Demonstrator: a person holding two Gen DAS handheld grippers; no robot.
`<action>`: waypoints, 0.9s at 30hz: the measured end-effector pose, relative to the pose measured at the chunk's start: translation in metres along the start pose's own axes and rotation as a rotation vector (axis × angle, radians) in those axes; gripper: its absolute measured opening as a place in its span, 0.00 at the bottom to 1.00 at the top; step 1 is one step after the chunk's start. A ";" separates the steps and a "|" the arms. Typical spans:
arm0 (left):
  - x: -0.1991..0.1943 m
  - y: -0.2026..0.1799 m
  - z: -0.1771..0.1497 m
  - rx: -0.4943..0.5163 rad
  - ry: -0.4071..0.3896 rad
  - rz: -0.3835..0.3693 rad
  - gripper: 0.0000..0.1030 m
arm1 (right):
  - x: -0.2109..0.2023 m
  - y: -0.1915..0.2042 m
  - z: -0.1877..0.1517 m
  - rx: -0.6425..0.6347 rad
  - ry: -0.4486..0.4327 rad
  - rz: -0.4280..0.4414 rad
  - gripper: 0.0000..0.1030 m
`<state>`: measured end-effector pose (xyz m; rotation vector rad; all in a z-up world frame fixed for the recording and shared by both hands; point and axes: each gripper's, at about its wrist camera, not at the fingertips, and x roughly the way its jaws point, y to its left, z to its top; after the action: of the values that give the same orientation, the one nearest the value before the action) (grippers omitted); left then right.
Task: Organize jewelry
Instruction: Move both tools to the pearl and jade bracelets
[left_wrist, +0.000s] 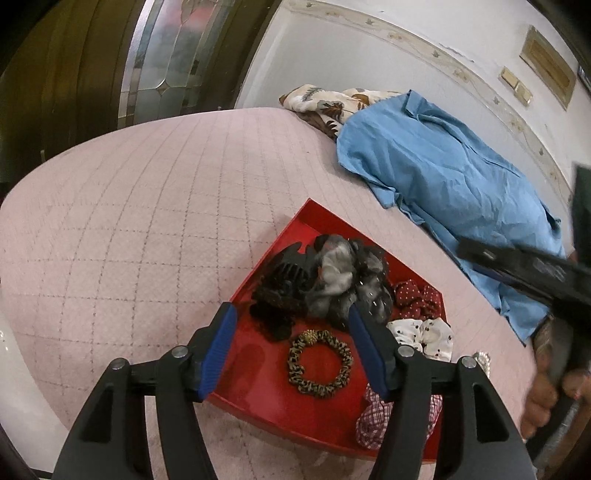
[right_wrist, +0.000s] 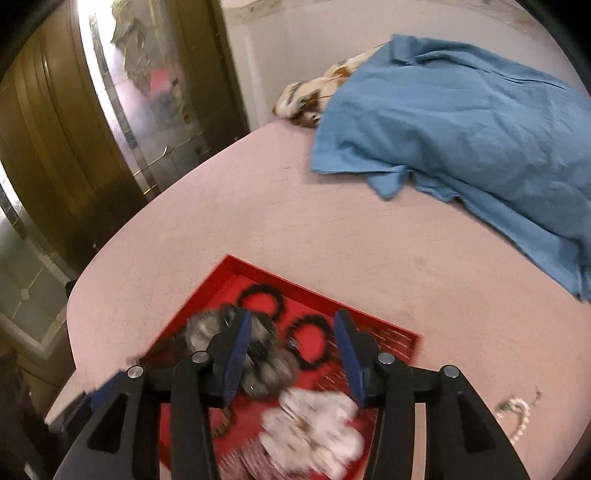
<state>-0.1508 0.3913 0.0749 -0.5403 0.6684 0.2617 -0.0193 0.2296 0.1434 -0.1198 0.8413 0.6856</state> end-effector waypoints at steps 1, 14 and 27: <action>-0.001 -0.001 -0.001 0.006 -0.002 0.003 0.60 | -0.012 -0.010 -0.007 0.010 -0.007 -0.009 0.54; -0.021 -0.028 -0.021 0.116 -0.024 0.066 0.61 | -0.138 -0.183 -0.137 0.245 -0.005 -0.241 0.61; -0.056 -0.138 -0.070 0.439 0.059 0.000 0.61 | -0.174 -0.265 -0.222 0.441 -0.014 -0.272 0.61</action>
<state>-0.1745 0.2348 0.1190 -0.1285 0.7569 0.0929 -0.0845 -0.1460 0.0761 0.1656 0.9243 0.2357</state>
